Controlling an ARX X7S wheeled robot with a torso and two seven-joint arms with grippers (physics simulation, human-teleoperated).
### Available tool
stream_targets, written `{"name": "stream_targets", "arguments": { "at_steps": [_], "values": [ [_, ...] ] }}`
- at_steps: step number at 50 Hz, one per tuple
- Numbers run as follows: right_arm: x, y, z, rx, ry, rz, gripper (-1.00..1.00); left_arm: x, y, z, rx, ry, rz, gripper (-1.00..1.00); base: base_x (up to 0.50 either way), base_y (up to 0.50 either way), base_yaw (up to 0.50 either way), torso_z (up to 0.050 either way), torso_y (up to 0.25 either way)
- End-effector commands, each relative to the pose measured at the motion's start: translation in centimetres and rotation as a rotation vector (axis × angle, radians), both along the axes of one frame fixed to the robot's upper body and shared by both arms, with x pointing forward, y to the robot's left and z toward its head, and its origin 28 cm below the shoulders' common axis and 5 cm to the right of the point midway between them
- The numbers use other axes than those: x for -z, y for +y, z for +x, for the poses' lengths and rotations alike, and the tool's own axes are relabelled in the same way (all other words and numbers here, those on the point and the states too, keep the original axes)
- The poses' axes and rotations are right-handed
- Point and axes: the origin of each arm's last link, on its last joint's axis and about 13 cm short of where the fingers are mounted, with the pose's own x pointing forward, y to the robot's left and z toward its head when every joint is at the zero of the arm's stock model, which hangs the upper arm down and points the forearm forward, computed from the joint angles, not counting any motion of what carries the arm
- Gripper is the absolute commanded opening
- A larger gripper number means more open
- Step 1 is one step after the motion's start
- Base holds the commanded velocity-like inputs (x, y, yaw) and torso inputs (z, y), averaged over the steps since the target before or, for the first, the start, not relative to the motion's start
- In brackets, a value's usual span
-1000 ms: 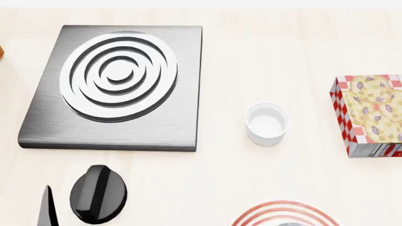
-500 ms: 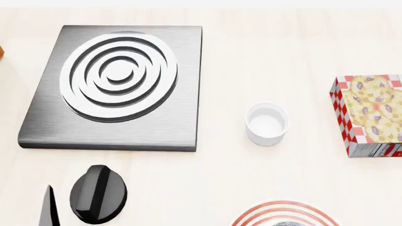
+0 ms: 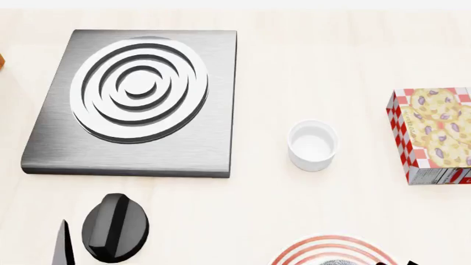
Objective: Pick the akita bowl on the ramekin and place it on the plate.
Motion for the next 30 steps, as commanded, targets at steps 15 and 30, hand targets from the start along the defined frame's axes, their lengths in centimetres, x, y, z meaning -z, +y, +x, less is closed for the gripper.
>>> {"name": "stream_targets", "arguments": {
  "at_steps": [15, 30],
  "values": [
    [-2.8, 0.7, 0.5, 0.034, -0.227, 0.201, 1.00, 0.0, -0.1, -0.1, 0.003, 0.007, 0.001, 1.00, 0.00, 0.00, 0.00, 0.000, 0.000],
    [-1.5, 1.4, 2.3, 0.153, -0.403, 0.453, 1.00, 0.0, 0.0, 0.0, 0.000, 0.006, -0.002, 1.00, 0.00, 0.00, 0.00, 0.000, 0.000]
  ]
}}
